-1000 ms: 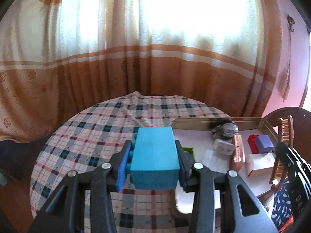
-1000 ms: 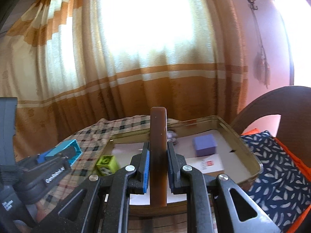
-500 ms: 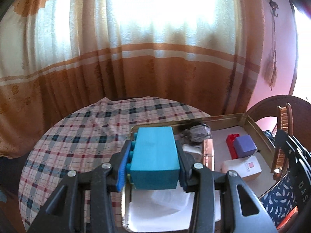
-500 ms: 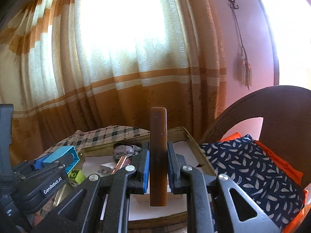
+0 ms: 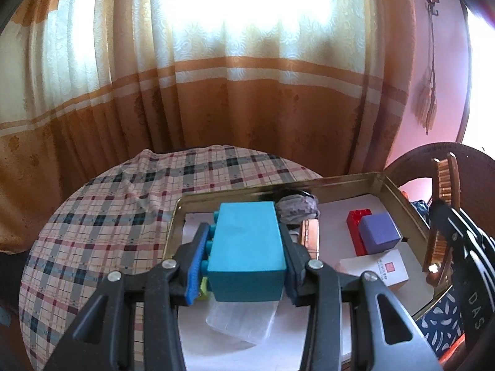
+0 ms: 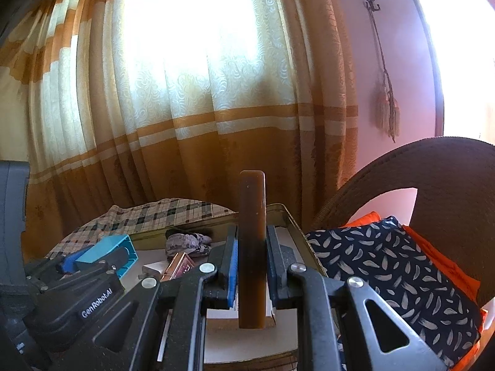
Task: Organize rigid objects
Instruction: 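Carry the brown stick over the tray with the right gripper while the left carries the blue brick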
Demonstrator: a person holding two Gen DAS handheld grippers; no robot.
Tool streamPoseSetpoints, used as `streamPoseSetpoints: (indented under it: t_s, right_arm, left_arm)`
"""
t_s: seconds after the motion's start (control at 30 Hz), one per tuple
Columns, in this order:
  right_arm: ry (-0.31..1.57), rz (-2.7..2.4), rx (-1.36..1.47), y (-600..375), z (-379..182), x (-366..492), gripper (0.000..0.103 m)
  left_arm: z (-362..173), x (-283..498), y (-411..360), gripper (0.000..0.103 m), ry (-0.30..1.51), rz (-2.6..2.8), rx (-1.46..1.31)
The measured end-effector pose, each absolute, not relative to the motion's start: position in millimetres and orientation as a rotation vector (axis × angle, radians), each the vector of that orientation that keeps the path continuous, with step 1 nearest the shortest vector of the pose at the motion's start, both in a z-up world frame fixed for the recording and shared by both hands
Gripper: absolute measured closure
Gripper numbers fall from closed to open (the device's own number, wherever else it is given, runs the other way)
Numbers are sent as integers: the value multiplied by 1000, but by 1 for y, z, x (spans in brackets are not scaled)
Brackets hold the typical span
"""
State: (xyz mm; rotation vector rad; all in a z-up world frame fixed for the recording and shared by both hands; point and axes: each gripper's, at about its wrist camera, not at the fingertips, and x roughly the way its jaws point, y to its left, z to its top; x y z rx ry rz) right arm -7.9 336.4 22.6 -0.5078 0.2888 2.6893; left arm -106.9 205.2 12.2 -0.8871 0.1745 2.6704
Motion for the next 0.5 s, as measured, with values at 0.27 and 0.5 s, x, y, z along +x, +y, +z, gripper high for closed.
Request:
streamPoseSetpoints:
  t_s: [0.27,0.5]
  right_arm:
    - [274,2708,-528,333,23,-19,86]
    - [262,2717,-543,332,24,-24,86]
  left_arm:
    - [10,-112,211,62,187,2671,-897]
    - [7,-114,211,62,192,2668,-914]
